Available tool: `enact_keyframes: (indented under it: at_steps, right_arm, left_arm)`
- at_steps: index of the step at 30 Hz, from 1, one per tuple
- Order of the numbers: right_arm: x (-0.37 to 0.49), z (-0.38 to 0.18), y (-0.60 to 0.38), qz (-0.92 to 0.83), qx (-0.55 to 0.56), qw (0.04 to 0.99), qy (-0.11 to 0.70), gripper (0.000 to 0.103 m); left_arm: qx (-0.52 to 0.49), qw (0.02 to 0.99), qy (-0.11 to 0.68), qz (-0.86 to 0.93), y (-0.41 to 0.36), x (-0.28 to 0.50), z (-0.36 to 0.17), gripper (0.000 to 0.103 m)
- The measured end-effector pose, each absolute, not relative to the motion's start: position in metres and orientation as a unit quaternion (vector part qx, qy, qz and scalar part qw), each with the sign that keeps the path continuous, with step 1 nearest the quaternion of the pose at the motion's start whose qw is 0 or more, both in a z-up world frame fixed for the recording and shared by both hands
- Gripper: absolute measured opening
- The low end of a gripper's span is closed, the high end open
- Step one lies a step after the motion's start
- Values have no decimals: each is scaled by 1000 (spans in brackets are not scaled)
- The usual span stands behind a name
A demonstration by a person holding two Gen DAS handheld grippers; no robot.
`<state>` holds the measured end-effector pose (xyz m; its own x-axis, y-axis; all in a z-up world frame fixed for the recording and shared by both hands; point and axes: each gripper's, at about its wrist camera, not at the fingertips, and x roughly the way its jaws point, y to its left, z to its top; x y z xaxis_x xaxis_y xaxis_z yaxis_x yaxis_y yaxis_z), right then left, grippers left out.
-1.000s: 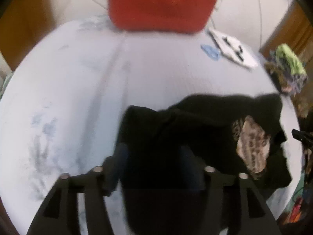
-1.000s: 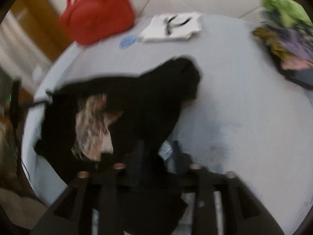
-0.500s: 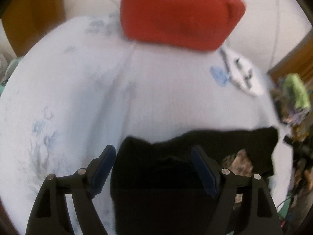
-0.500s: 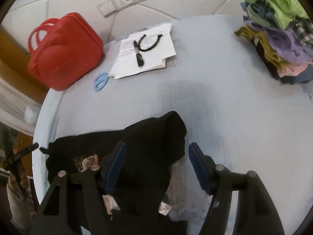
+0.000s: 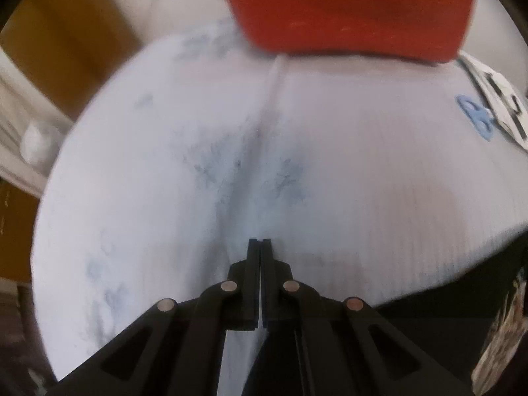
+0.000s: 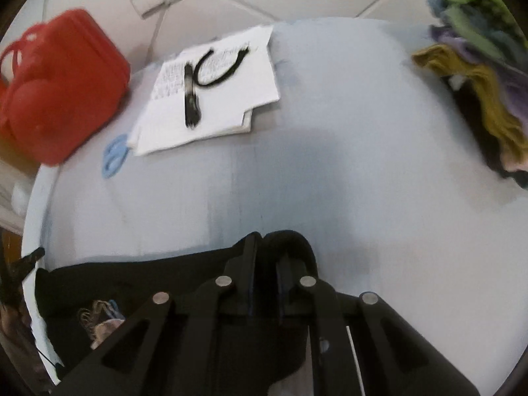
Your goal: Fold clothes
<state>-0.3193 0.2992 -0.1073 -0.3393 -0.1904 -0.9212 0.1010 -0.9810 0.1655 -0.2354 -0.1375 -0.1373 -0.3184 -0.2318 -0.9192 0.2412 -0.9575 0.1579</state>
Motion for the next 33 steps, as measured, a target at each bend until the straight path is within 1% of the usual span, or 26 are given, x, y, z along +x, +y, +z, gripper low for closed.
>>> enact_keyframes:
  at_steps: [2,3,4,5,6,7,8,9,10,12,14,16,19,23,28,29,30,31,32,33]
  right_arm:
    - [-321,-112,296,-816,571,90,-23,12]
    - [-317,-108,299,-817,569,89,-29,13]
    - [-313,-102,303,-820,564,88,-37,20]
    - [-306,-91,308,-826,555,89,-44,34]
    - [-299,-80,313,-831,547,91,-51,45]
    - [-290,-69,319,-837,537,91,-55,68]
    - [-281,-58,325,-843,528,90,-58,82]
    - [-271,-47,332,-850,515,89,-66,84]
    - [-263,-41,338,-851,511,93,-75,84]
    - [-249,-30,349,-853,502,103,-95,84]
    - [-244,-32,354,-847,510,110,-97,84]
    - [-246,-39,355,-839,524,110,-97,84]
    - [-261,-54,353,-814,553,115,-134,84]
    - [-289,-75,346,-787,590,96,-154,84]
    - [-325,-97,326,-770,619,85,-127,84]
    - [-332,-103,321,-766,626,84,-118,84]
    - [-336,-109,315,-760,636,85,-106,84]
    - [-341,-116,310,-753,645,86,-95,80]
    - [-341,-117,302,-756,645,90,-70,55]
    - [-341,-118,294,-758,644,95,-44,39]
  left_arm:
    - [561,129,14,-818,-138,-230,-127,3]
    - [558,117,18,-822,-136,-224,-120,10]
    - [554,102,20,-826,-133,-216,-112,20]
    - [550,87,23,-830,-130,-208,-104,27]
    - [546,72,25,-834,-127,-201,-96,39]
    - [543,57,27,-838,-124,-193,-87,50]
    - [538,46,25,-841,-119,-187,-81,54]
    - [533,38,17,-845,-112,-181,-76,60]
    - [532,32,11,-846,-107,-176,-74,65]
    - [538,24,6,-843,-100,-172,-75,67]
    - [548,29,7,-836,-101,-176,-80,67]
    - [564,27,26,-825,-108,-182,-87,67]
    - [596,16,41,-802,-111,-198,-105,67]
    - [629,3,44,-776,-108,-216,-123,67]
    - [657,3,20,-754,-103,-233,-143,67]
    - [659,0,14,-752,-102,-235,-144,65]
    - [658,-7,10,-753,-100,-235,-142,55]
    - [657,-14,9,-754,-99,-235,-140,36]
    - [657,-19,10,-753,-99,-236,-138,29]
    - [658,-23,11,-752,-98,-236,-137,26]
